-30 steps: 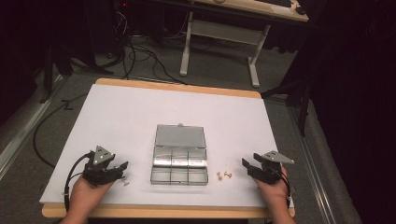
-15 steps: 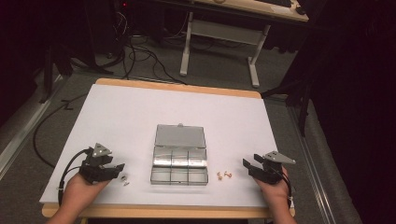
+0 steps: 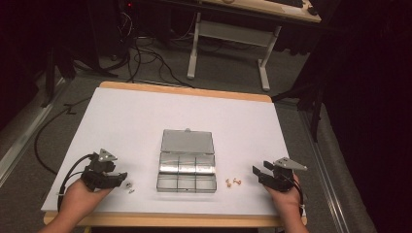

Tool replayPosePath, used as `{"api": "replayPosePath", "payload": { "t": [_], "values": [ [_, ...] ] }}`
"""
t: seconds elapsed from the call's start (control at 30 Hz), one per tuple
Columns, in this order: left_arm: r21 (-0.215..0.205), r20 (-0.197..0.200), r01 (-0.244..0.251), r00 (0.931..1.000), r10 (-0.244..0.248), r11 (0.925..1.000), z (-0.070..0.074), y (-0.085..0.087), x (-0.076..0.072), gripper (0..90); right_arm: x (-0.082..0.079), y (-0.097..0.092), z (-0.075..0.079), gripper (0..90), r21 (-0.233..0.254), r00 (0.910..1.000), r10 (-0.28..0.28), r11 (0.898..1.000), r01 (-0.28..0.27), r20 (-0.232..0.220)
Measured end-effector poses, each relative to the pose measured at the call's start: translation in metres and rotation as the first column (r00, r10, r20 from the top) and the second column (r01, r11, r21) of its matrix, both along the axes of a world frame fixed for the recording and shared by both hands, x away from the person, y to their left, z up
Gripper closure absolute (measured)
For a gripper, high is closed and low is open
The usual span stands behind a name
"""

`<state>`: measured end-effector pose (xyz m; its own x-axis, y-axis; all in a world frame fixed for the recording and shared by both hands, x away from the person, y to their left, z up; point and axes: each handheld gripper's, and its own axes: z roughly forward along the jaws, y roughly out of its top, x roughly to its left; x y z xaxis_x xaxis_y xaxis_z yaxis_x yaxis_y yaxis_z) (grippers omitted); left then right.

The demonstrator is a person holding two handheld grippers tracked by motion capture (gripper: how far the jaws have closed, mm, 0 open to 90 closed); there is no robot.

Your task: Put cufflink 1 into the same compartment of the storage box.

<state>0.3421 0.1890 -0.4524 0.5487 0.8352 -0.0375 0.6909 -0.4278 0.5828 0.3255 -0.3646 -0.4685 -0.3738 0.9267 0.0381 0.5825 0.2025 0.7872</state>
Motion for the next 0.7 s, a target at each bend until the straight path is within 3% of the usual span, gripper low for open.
{"api": "replayPosePath", "payload": {
  "t": [0.23,0.33,0.43,0.5,0.7],
  "values": [
    [0.028,-0.054,0.011,0.9985,-0.010,0.9996,0.003,-0.002,0.002,47.6,-0.001,-0.001,0.000,42.7,0.007,1.0000,-0.003,1.000,0.004,-0.007],
    [0.025,-0.104,0.027,0.9942,-0.024,0.9993,0.005,-0.003,0.005,47.7,0.000,-0.001,0.000,42.8,0.006,0.9999,-0.002,1.000,0.002,-0.011],
    [0.049,-0.122,0.048,0.9917,-0.041,0.9977,0.005,-0.004,0.007,49.5,0.000,-0.002,-0.001,42.9,0.005,1.0000,0.001,1.000,-0.001,-0.006],
    [0.083,-0.149,0.077,0.9867,-0.064,0.9935,0.007,-0.005,0.009,49.9,0.000,-0.003,-0.001,42.9,0.007,1.0000,0.001,1.000,-0.001,-0.010],
    [0.116,-0.200,0.117,0.9755,-0.092,0.9863,0.011,-0.007,0.014,50.5,0.000,-0.003,-0.001,43.0,0.008,0.9998,0.004,1.000,-0.004,-0.017]
  ]
}}
